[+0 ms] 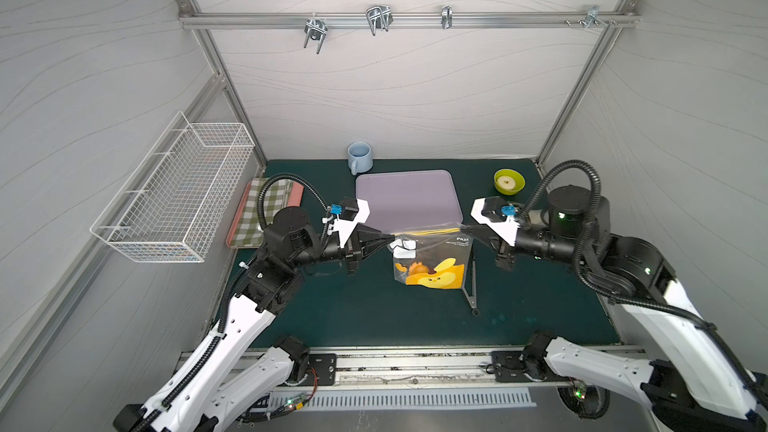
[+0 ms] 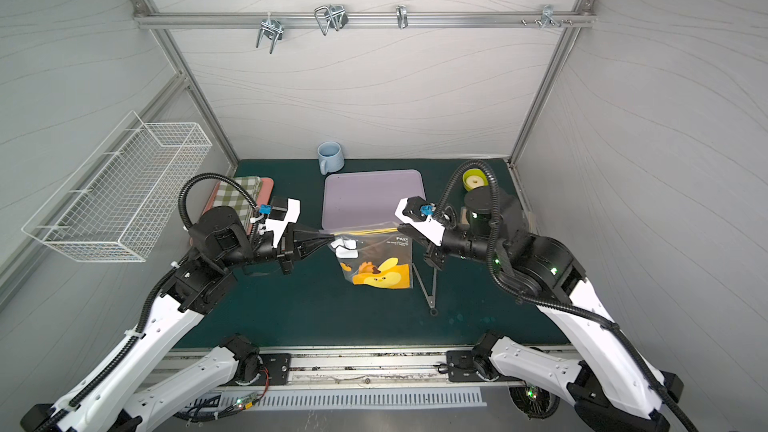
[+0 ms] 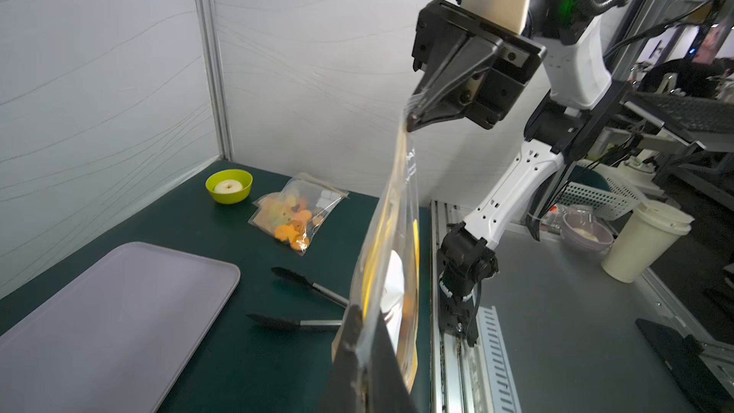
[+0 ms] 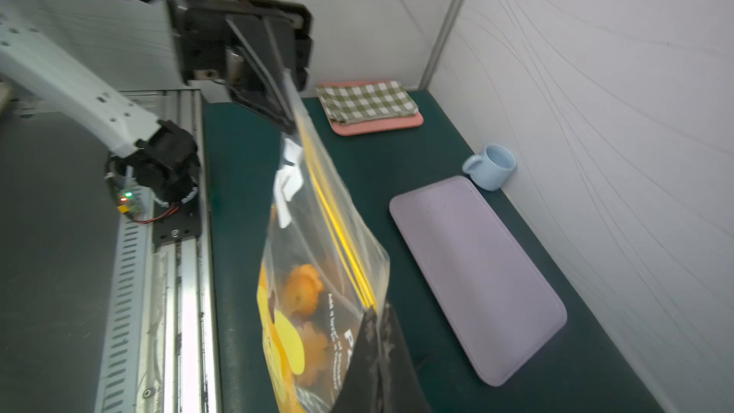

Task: Put the cookies into a resealable bag to prevent moisture
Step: Place the ziploc bag at the center of the board.

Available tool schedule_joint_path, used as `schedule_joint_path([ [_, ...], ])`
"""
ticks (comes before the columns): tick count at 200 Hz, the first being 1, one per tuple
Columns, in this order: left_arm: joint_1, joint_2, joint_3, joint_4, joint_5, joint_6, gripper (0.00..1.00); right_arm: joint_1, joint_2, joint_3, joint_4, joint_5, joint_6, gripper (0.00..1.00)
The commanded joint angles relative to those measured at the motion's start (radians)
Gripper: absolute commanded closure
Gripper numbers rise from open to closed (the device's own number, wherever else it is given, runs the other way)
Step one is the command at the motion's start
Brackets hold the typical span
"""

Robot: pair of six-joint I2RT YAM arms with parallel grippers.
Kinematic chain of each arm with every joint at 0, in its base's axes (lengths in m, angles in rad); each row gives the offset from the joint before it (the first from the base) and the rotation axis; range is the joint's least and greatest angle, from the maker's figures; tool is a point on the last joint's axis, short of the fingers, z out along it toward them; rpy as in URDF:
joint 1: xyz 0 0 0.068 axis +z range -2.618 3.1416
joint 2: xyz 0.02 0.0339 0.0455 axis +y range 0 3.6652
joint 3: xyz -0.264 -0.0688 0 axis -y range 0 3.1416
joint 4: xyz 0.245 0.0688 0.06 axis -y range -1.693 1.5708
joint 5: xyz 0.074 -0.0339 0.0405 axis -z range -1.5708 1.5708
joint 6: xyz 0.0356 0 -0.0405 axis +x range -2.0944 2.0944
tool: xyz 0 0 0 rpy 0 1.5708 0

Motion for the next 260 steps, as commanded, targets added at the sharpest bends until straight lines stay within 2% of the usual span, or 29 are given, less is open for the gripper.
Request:
schedule_joint_path([
  [1, 0.004, 0.007, 0.095, -0.276, -0.127, 0.135, 1.0, -0.032, 0.027, -0.075, 0.062, 0.219, 0.129, 1.0],
  [21, 0.004, 0.043, 0.119, -0.413, -0.173, 0.177, 1.0, -0.051, 0.048, -0.196, 0.147, 0.208, 0.192, 1.0],
  [47, 0.001, 0.088, 0.107, -0.454, -0.225, 0.172, 1.0, -0.069, 0.079, -0.374, 0.312, 0.127, 0.281, 1.0],
  [74, -0.009, 0.213, 0.124, -0.508, -0.297, 0.187, 1.0, -0.098, 0.134, -0.516, 0.471, 0.066, 0.351, 1.0],
  [93, -0.02, 0.308, 0.157, -0.545, -0.376, 0.202, 1.0, -0.104, 0.153, -0.599, 0.562, 0.044, 0.368, 1.0],
  [123, -0.02, 0.4, 0.19, -0.533, -0.408, 0.222, 1.0, -0.126, 0.151, -0.698, 0.644, -0.008, 0.372, 1.0],
  [138, -0.022, 0.429, 0.207, -0.54, -0.384, 0.242, 1.0, -0.154, 0.13, -0.727, 0.672, -0.103, 0.365, 0.82],
  [153, -0.025, 0.437, 0.218, -0.546, -0.37, 0.268, 1.0, -0.182, 0.108, -0.742, 0.695, -0.2, 0.345, 0.61],
  [174, -0.029, 0.415, 0.206, -0.523, -0.369, 0.32, 1.0, -0.224, 0.113, -0.729, 0.684, -0.358, 0.29, 0.45],
  [201, -0.029, 0.37, 0.174, -0.475, -0.362, 0.385, 1.0, -0.239, 0.142, -0.704, 0.654, -0.439, 0.209, 0.41],
  [236, -0.028, 0.373, 0.174, -0.485, -0.403, 0.416, 1.0, -0.265, 0.176, -0.695, 0.641, -0.538, 0.141, 0.44],
  [260, -0.029, 0.353, 0.149, -0.465, -0.422, 0.443, 1.0, -0.265, 0.202, -0.689, 0.632, -0.53, 0.126, 0.44],
])
